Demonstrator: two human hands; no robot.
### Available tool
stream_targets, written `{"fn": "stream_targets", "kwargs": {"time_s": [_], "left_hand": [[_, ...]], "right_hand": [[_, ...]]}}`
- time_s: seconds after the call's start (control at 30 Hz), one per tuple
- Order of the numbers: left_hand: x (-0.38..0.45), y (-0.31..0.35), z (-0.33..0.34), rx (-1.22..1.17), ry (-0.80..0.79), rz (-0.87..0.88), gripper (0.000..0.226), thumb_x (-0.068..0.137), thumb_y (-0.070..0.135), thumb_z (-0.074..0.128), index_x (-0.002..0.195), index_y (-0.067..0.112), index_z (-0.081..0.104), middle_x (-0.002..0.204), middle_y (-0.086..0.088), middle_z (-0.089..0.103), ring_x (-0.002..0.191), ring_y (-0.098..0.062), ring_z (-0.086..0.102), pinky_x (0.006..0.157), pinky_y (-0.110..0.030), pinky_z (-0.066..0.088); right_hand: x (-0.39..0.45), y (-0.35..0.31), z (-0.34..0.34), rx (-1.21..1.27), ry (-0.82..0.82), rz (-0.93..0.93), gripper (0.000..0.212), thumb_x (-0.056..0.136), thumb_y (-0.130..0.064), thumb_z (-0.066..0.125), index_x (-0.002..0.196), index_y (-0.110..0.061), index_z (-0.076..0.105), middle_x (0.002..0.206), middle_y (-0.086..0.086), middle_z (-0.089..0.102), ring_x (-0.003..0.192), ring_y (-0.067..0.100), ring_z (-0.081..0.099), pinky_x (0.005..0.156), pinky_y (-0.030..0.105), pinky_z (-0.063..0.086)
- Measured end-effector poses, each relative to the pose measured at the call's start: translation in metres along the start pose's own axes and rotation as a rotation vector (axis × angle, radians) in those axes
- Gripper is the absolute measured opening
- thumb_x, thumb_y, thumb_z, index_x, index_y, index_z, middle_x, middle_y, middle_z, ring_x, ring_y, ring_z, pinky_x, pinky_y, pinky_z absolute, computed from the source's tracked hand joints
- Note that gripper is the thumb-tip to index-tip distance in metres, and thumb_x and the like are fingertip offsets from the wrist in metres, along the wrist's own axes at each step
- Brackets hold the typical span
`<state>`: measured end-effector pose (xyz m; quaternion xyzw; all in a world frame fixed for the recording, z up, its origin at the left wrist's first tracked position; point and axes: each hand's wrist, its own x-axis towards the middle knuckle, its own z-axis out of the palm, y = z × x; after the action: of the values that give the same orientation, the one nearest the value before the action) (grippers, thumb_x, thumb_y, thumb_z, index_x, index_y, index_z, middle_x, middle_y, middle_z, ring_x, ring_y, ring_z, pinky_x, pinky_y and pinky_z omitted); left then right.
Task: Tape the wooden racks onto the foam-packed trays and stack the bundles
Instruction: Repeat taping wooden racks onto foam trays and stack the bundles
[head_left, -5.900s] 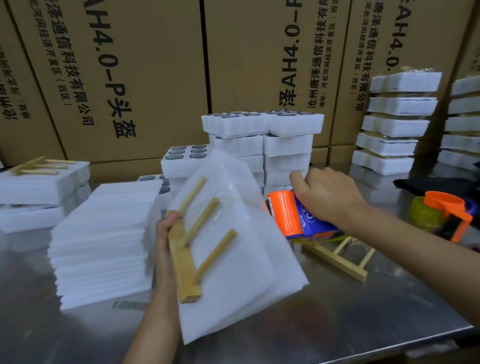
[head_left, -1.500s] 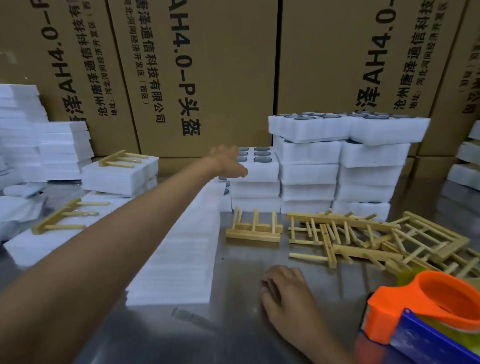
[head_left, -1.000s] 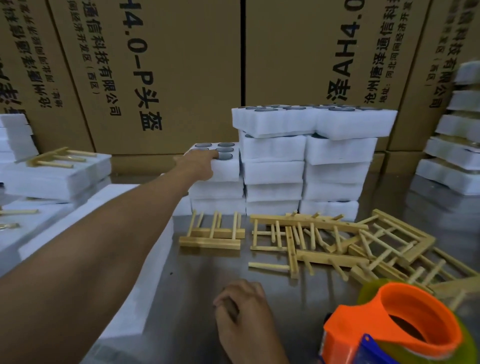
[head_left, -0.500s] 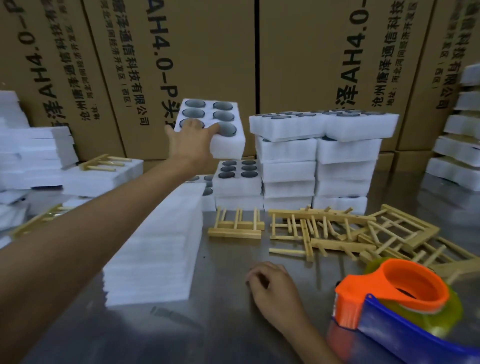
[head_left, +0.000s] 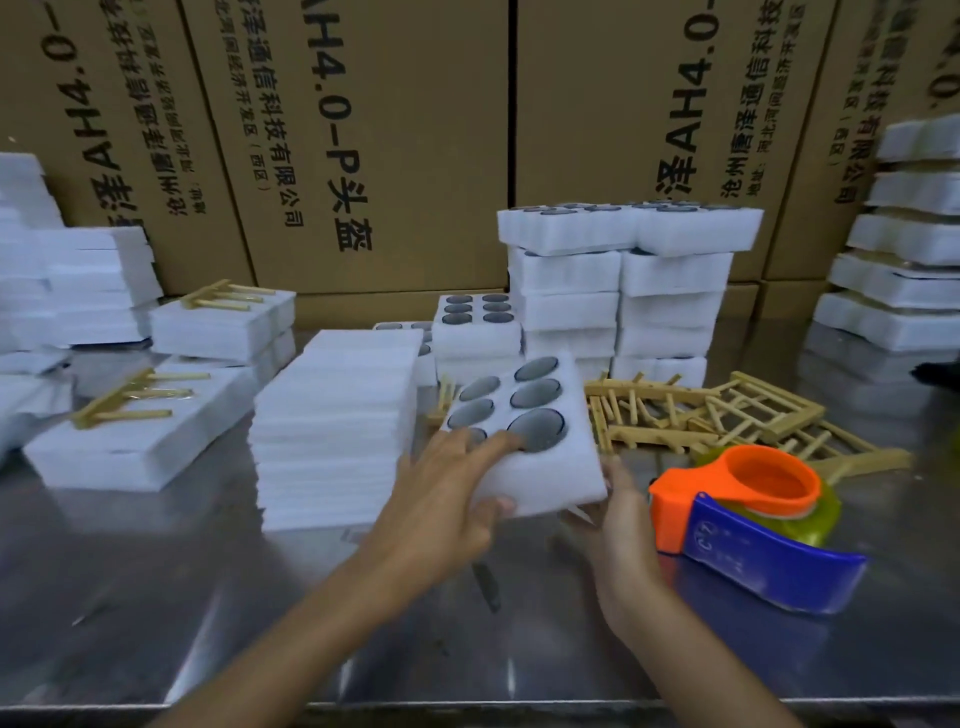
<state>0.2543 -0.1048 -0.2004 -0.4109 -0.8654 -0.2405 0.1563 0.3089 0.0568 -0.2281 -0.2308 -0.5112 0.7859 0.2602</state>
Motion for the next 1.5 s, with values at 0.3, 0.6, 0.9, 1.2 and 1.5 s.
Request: {"fn": "stream_targets", "kwargs": {"time_s": [0.3, 0.6, 0.9, 1.2, 1.5], "left_hand": [[-0.023, -0.036, 0.028, 0.191, -0.031, -0.157, 0.053, 0.088, 0.029, 0.060, 0.131, 0.050, 0.039, 0.101, 0.011, 0.033, 0.115, -0.015, 0.038, 0.081, -0.037, 0.029], [-0.023, -0.078, 0.015, 0.336, -0.040, -0.277, 0.056, 0.090, 0.032, 0.057, 0.136, 0.053, 0.034, 0.115, 0.011, 0.037, 0.119, -0.014, 0.038, 0.083, -0.037, 0.023], [-0.011, -0.014, 0.035, 0.118, 0.096, 0.037, 0.060, 0.074, 0.013, 0.069, 0.132, 0.019, 0.058, 0.127, -0.008, 0.052, 0.118, -0.029, 0.048, 0.098, -0.039, 0.040], [0.052, 0.076, 0.098, -0.856, -0.517, -0.289, 0.066, 0.095, 0.011, 0.055, 0.153, 0.025, 0.028, 0.149, -0.001, 0.043, 0.127, -0.013, 0.049, 0.096, -0.028, 0.047], [0.060, 0.049, 0.081, -0.843, -0.439, -0.353, 0.041, 0.092, -0.005, 0.048, 0.122, 0.019, 0.062, 0.096, 0.007, 0.070, 0.106, -0.015, 0.064, 0.091, -0.031, 0.051]], "right_hand": [[-0.001, 0.004, -0.007, -0.284, -0.072, 0.068, 0.027, 0.103, -0.029, 0.037, 0.111, -0.020, 0.061, 0.124, 0.003, 0.059, 0.114, 0.019, 0.054, 0.106, 0.036, 0.040], [-0.003, -0.037, -0.020, -0.687, -0.181, -0.333, 0.023, 0.099, -0.019, 0.050, 0.112, -0.033, 0.062, 0.107, -0.021, 0.059, 0.092, -0.013, 0.053, 0.072, 0.005, 0.041], [0.007, -0.056, -0.108, -1.682, 0.504, -0.606, 0.044, 0.098, -0.036, 0.037, 0.088, -0.007, 0.068, 0.090, 0.018, 0.070, 0.093, 0.037, 0.060, 0.081, 0.044, 0.040], [0.033, -0.053, -0.113, -1.726, 0.527, -0.815, 0.063, 0.096, -0.037, 0.028, 0.045, -0.012, 0.054, 0.041, 0.005, 0.052, 0.044, 0.026, 0.052, 0.089, 0.041, 0.039], [0.026, -0.044, -0.105, -1.493, 0.517, -0.925, 0.055, 0.091, -0.031, 0.045, 0.037, -0.023, 0.035, 0.038, -0.020, 0.018, 0.044, -0.007, 0.016, 0.066, 0.029, 0.029]]}}
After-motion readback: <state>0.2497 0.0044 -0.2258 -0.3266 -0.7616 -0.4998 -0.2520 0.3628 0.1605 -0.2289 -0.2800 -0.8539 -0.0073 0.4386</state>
